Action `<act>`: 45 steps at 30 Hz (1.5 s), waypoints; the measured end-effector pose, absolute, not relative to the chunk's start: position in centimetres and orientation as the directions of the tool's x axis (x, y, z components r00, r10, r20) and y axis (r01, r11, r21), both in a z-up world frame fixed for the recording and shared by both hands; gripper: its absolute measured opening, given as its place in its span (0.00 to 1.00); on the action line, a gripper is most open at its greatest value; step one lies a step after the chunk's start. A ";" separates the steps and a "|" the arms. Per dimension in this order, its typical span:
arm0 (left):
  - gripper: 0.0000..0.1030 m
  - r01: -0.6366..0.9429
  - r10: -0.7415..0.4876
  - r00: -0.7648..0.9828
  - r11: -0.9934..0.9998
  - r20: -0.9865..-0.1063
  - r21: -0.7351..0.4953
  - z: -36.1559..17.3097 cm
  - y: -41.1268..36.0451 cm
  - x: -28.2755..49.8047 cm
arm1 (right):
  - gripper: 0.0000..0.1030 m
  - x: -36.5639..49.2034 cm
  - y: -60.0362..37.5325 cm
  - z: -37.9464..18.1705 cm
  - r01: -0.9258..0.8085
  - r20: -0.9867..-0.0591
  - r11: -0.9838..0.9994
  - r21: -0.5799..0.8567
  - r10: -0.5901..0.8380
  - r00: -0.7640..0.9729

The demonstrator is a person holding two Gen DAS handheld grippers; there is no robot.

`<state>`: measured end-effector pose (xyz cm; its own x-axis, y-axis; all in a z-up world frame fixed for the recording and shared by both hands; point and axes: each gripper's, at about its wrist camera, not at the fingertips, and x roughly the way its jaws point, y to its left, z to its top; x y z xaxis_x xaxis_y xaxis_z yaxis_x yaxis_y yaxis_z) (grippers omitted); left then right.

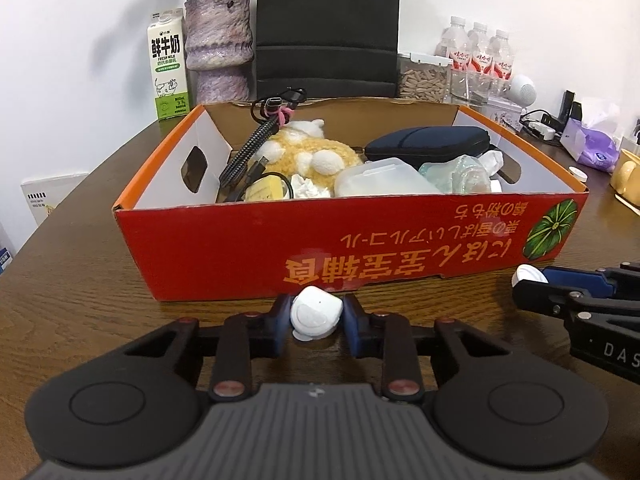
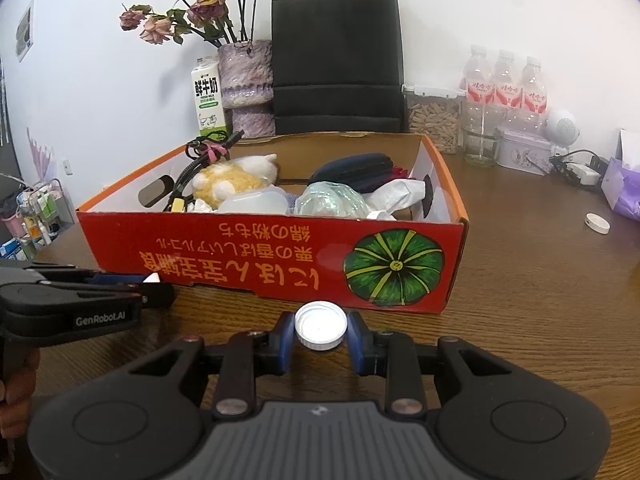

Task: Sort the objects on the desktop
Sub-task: 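Carry the caps into the box with the left tool while the right tool carries its cap inside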

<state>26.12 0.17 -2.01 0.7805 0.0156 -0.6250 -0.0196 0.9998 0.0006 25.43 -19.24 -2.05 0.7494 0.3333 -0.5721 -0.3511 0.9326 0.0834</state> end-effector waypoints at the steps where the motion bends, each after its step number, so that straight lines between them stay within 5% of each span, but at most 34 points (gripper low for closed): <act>1: 0.28 -0.021 0.016 0.781 1.000 -0.625 -0.001 -2.0 0.2 26.0 | 0.26 25.3 -19.2 -2.0 -0.352 -0.569 0.932 0.082 0.334 0.752; 25: 0.28 0.012 -0.024 0.935 0.999 -0.353 -0.036 7.7 1.3 24.1 | 0.26 25.8 -16.2 7.0 -0.417 -0.398 0.908 0.024 0.391 0.829; 45: 0.28 -0.050 0.019 0.911 0.997 -0.412 -0.064 3.7 4.1 32.1 | 0.26 35.1 -12.5 5.3 -0.435 -0.460 0.900 0.015 0.392 0.796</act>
<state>32.14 4.13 3.71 0.9111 0.0195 -0.4116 -0.0503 0.9967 -0.0641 35.07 -12.47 5.32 0.7964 0.3922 -0.4604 -0.4346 0.9005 0.0153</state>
